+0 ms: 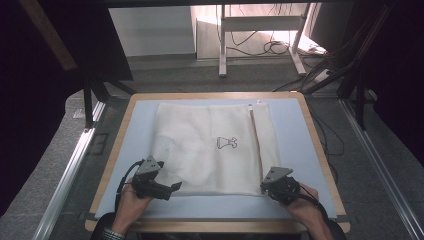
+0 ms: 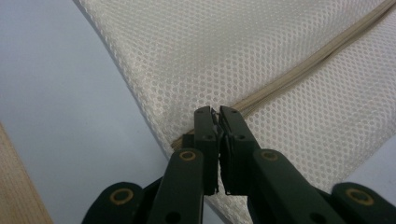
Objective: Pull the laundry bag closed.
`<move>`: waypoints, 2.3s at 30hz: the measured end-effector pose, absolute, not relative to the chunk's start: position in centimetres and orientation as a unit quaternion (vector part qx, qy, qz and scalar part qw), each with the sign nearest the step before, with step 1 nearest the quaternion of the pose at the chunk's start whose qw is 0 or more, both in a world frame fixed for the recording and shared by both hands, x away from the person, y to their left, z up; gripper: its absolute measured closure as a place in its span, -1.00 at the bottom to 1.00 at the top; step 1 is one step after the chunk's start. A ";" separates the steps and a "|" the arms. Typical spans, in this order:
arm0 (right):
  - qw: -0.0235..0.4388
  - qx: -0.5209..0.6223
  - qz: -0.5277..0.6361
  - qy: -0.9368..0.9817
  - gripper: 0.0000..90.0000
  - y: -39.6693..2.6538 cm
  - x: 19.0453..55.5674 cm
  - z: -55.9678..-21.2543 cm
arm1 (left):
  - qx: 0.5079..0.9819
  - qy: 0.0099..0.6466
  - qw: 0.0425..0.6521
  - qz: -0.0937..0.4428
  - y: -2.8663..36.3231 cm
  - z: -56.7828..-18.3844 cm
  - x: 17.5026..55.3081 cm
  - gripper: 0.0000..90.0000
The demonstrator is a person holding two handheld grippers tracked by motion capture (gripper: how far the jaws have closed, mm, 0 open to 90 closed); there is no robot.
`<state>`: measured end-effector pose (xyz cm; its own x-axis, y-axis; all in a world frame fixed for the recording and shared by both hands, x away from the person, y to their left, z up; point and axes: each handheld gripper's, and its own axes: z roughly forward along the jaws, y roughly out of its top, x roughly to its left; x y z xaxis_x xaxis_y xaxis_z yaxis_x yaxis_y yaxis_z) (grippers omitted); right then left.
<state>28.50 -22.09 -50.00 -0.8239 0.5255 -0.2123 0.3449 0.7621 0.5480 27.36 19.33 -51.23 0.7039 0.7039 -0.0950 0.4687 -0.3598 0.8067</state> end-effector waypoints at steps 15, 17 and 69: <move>0.162 0.251 0.256 0.919 0.90 -22.2 29.0 -49.9 | 0.833 0.329 0.421 0.142 16.7 -50.7 27.7 -0.87; 0.159 0.253 0.259 0.919 0.90 -22.3 29.0 -49.9 | 0.833 0.326 0.424 0.139 16.5 -50.7 27.8 -0.84; 0.158 0.261 0.265 0.915 0.83 -22.3 29.4 -50.0 | 0.860 0.219 0.455 0.071 5.8 -50.9 29.1 0.81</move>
